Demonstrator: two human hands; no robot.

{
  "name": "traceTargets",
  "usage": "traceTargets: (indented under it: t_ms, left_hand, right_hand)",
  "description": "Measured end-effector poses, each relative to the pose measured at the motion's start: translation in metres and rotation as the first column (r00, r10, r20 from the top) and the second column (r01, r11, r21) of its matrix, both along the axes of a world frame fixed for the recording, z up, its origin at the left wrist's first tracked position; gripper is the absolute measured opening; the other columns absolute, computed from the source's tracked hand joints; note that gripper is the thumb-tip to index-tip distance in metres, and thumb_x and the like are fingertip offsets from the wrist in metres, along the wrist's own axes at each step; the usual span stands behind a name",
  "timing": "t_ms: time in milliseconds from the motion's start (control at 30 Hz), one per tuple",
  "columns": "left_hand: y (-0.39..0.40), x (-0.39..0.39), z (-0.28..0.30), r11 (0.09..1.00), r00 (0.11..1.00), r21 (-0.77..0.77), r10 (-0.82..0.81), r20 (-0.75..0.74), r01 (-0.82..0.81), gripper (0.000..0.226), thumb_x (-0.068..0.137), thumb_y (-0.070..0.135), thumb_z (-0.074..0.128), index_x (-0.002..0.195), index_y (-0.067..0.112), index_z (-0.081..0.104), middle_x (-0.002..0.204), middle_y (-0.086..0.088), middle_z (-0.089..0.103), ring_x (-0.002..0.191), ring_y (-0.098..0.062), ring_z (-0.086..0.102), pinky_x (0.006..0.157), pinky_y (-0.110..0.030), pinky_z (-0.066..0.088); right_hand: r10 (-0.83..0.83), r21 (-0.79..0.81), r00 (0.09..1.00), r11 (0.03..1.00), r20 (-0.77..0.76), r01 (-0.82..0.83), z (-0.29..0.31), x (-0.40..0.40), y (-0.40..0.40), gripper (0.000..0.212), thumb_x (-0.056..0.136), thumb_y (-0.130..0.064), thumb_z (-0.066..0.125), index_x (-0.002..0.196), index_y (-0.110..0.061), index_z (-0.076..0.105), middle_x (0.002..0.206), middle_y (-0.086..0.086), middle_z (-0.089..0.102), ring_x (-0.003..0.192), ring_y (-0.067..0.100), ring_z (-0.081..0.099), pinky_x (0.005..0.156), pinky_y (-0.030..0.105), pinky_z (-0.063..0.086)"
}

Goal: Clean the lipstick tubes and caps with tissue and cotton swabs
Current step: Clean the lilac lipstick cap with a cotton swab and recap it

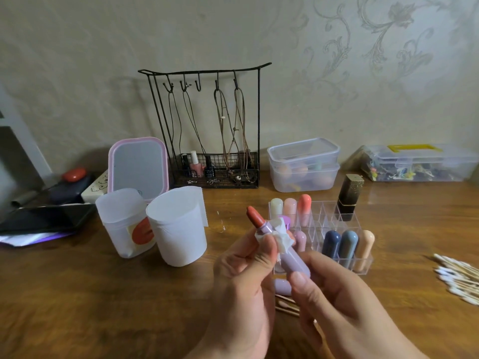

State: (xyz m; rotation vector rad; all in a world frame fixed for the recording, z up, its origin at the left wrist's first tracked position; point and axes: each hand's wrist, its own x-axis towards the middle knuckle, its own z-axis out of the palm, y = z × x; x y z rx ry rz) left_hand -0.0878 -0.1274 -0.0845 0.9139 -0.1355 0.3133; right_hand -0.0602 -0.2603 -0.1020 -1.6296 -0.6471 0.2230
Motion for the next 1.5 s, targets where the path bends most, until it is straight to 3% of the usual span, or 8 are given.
traceTargets:
  t_ms: [200,433,600,833,1000,1267,1367,1500]
  left_hand:
    - [0.003,-0.001,-0.003,0.995,0.994,-0.031,-0.095,-0.049,0.093,0.065,0.05,0.042,0.091,0.098,0.002,0.073,0.093,-0.022,0.065,0.062,-0.026,0.066,0.055,-0.029,0.055]
    - [-0.001,-0.001,-0.001,1.0,1.0,-0.02,-0.007,-0.001,0.007,0.05,0.052,0.042,0.089,0.088,0.009,0.078,0.086,-0.01,0.074,0.081,-0.019,0.07,0.069,-0.027,0.055]
    - [-0.002,-0.002,-0.001,0.998,0.998,-0.008,-0.061,-0.01,0.061,0.051,0.056,0.041,0.088,0.095,0.009,0.076,0.092,-0.012,0.072,0.072,-0.021,0.067,0.047,-0.027,0.051]
    - [0.0,0.001,-0.002,1.0,1.0,-0.003,-0.011,-0.003,0.011,0.05,0.054,0.041,0.088,0.09,0.008,0.077,0.088,-0.011,0.074,0.082,-0.02,0.071,0.069,-0.027,0.055]
    - [0.003,0.0,-0.002,0.996,0.995,-0.01,-0.089,-0.035,0.089,0.051,0.053,0.041,0.09,0.089,0.008,0.076,0.089,-0.017,0.071,0.057,-0.021,0.068,0.047,-0.024,0.051]
    - [0.001,-0.002,-0.003,0.999,1.0,0.049,-0.021,0.019,0.02,0.042,0.057,0.04,0.086,0.086,0.012,0.078,0.084,-0.009,0.073,0.076,-0.017,0.069,0.068,-0.026,0.055]
    - [0.001,-0.003,-0.005,0.997,0.998,0.053,-0.057,0.03,0.056,0.05,0.059,0.041,0.087,0.096,0.01,0.075,0.089,-0.014,0.071,0.066,-0.018,0.068,0.061,-0.024,0.055]
    - [0.0,-0.005,-0.007,0.973,0.998,0.225,-0.067,0.021,0.061,0.05,0.064,0.058,0.077,0.099,0.022,0.073,0.084,-0.003,0.071,0.052,-0.014,0.061,0.051,-0.022,0.05]
  right_hand:
    - [0.556,0.514,0.584,0.818,-0.591,-0.259,0.013,0.003,0.0,0.038,0.1,-0.045,0.044,0.097,-0.016,0.069,0.07,0.001,0.059,0.052,0.013,0.052,0.053,0.028,0.021]
    - [-0.075,-0.111,0.975,0.989,0.208,0.1,0.004,-0.004,-0.005,0.037,0.078,-0.065,0.053,0.093,-0.033,0.064,0.056,-0.008,0.057,0.049,0.007,0.048,0.05,0.026,0.04]
    - [0.326,0.383,0.649,0.922,-0.688,-0.058,0.02,-0.01,0.007,0.04,0.073,-0.04,0.072,0.06,-0.006,0.057,0.046,0.007,0.032,0.032,0.015,0.027,0.039,0.02,0.019]
    - [0.043,-0.063,0.998,0.997,-0.046,-0.046,0.007,-0.005,-0.003,0.028,0.088,-0.055,0.057,0.084,-0.029,0.068,0.052,-0.002,0.047,0.046,0.016,0.042,0.046,0.022,0.032]
    - [0.599,0.558,0.508,0.791,-0.619,-0.253,0.017,0.0,0.0,0.041,0.092,-0.05,0.059,0.086,-0.01,0.068,0.061,0.006,0.051,0.042,0.016,0.035,0.043,0.024,0.038]
    - [0.011,-0.045,1.0,0.999,0.027,-0.01,0.006,-0.006,0.0,0.038,0.075,-0.065,0.058,0.089,-0.031,0.069,0.053,-0.007,0.049,0.048,0.013,0.047,0.047,0.026,0.033]
    - [0.424,0.443,0.693,0.881,-0.583,-0.166,0.006,-0.006,0.001,0.039,0.075,-0.049,0.068,0.08,-0.012,0.059,0.055,0.004,0.039,0.039,0.018,0.037,0.041,0.025,0.025]
    - [0.699,0.711,0.493,0.672,-0.518,-0.206,-0.003,0.006,0.003,0.036,0.105,-0.048,0.017,0.109,-0.019,0.038,0.071,-0.003,0.054,0.052,0.01,0.039,0.053,0.023,0.027]
